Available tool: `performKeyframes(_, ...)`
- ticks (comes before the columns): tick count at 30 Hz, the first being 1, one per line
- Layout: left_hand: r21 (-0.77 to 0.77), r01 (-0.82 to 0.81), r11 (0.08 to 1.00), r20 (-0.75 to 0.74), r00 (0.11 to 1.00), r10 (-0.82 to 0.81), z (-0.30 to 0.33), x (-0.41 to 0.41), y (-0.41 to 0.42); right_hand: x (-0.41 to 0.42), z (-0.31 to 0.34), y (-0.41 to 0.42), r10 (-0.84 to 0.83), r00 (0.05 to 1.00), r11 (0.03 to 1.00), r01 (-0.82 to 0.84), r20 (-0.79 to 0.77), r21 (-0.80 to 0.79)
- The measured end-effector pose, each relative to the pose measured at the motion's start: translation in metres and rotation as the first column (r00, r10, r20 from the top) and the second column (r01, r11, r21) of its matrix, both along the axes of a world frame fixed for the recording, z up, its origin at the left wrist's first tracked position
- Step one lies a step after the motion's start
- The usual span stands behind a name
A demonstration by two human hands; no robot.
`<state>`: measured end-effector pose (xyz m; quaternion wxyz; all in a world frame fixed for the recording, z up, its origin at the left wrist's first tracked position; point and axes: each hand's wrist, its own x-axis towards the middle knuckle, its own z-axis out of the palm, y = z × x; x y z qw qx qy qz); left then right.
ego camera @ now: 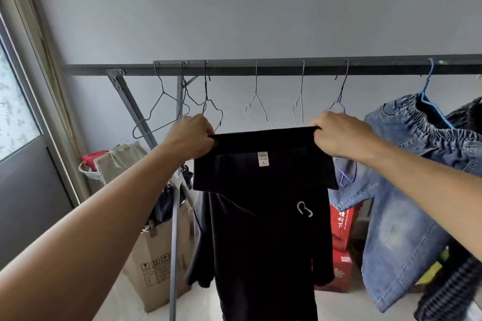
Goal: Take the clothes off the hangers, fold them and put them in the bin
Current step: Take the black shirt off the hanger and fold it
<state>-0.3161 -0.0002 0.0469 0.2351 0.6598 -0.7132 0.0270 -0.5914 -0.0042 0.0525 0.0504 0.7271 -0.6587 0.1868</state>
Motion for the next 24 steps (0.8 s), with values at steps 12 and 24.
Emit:
performKeyframes(12, 0.236, 0.3, 0.924, -0.875, 0.479, 0.068, 0.004, 0.013, -0.002, -0.009, 0.003, -0.003, 0.023, 0.379, 0.802, -0.559, 0.925, 0.209)
performKeyframes(24, -0.303, 0.05, 0.952, -0.49, 0.848, -0.2, -0.013, -0.003, -0.008, -0.003, -0.01, -0.009, 0.391, 0.749, 0.914, -0.25, 0.535, -0.319)
